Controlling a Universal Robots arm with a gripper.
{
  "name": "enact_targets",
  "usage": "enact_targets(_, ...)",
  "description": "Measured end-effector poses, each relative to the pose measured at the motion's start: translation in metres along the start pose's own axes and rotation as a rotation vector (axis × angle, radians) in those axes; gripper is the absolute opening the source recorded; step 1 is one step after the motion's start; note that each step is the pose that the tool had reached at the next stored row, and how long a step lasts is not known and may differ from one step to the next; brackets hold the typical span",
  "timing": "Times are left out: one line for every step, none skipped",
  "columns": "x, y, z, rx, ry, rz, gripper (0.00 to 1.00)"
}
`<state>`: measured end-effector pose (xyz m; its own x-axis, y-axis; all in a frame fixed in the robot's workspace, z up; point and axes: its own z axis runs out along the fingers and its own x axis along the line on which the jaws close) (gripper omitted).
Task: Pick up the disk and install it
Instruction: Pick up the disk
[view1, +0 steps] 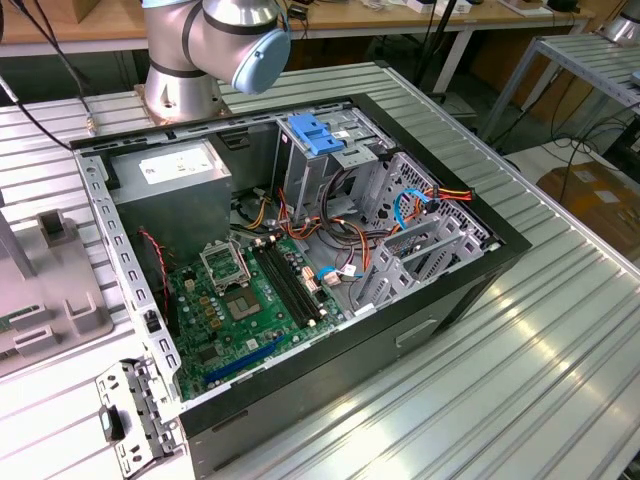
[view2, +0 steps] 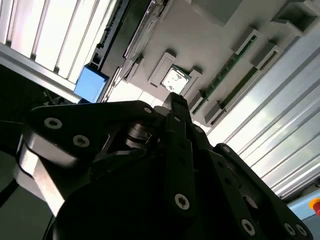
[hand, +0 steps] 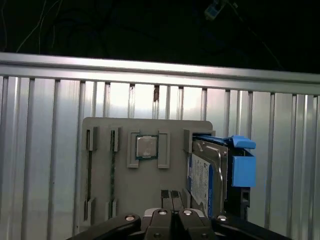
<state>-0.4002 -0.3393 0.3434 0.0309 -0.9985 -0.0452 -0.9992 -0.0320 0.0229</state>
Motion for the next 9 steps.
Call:
enact_targets(-0.0003,0.0000,-0.0024,0.0006,-0.0003,0.011,0.11)
enact_targets(-0.0003,0.0000,-0.0024,0.0006,-0.0003,0.011,0.17)
enact_targets(-0.0003,0.0000,-0.0024,0.0006,-0.0003,0.011,0.24)
enact_targets(-0.0003,0.0000,-0.0023,0.0006,-0.0003,0.011,0.30)
enact_targets(-0.0003,0.0000,-0.0023,0.0006,-0.0003,0.011,0.36)
enact_targets(-0.0003,0.0000,-0.0024,0.0006,-0.0003,0.011,0.36)
enact_targets(-0.0003,0.0000,-0.0023,0.0006,-0.0003,0.011,0.42)
enact_targets(-0.0003,0.0000,-0.0023,0.0006,-0.0003,0.011,0.42)
enact_targets(-0.0003,0.0000,-0.0023,0.0006,-0.0003,0.011,0.42)
